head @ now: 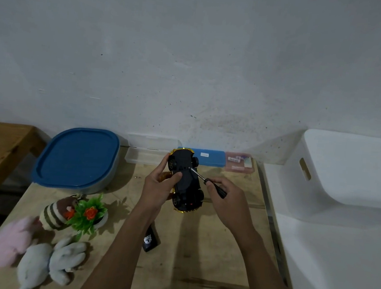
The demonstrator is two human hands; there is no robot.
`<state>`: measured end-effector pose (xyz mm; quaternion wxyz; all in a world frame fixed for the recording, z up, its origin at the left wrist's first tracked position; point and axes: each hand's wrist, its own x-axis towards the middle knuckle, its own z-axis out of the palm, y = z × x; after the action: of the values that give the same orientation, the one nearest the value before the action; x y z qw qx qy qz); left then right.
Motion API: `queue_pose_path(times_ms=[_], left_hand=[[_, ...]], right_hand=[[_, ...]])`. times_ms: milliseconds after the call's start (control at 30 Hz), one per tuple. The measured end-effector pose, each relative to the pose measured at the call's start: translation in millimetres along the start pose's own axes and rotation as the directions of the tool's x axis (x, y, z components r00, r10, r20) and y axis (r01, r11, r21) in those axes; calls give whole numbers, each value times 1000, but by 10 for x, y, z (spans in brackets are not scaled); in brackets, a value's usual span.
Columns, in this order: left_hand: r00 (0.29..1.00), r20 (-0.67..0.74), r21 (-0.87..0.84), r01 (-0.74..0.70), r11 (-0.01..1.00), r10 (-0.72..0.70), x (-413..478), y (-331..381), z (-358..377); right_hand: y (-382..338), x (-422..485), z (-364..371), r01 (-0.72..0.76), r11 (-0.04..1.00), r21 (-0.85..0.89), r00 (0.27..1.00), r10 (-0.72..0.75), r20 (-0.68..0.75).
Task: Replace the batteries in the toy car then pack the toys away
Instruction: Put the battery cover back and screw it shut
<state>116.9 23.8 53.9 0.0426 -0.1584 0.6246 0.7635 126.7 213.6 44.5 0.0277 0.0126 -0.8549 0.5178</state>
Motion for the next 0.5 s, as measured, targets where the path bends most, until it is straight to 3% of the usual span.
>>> queue_pose_path(times_ms=[500], left_hand=[[1000, 18, 1, -4, 1000, 4, 3, -33, -10]], right_hand=[[-53, -6, 7, -41, 999, -6, 999, 41, -5]])
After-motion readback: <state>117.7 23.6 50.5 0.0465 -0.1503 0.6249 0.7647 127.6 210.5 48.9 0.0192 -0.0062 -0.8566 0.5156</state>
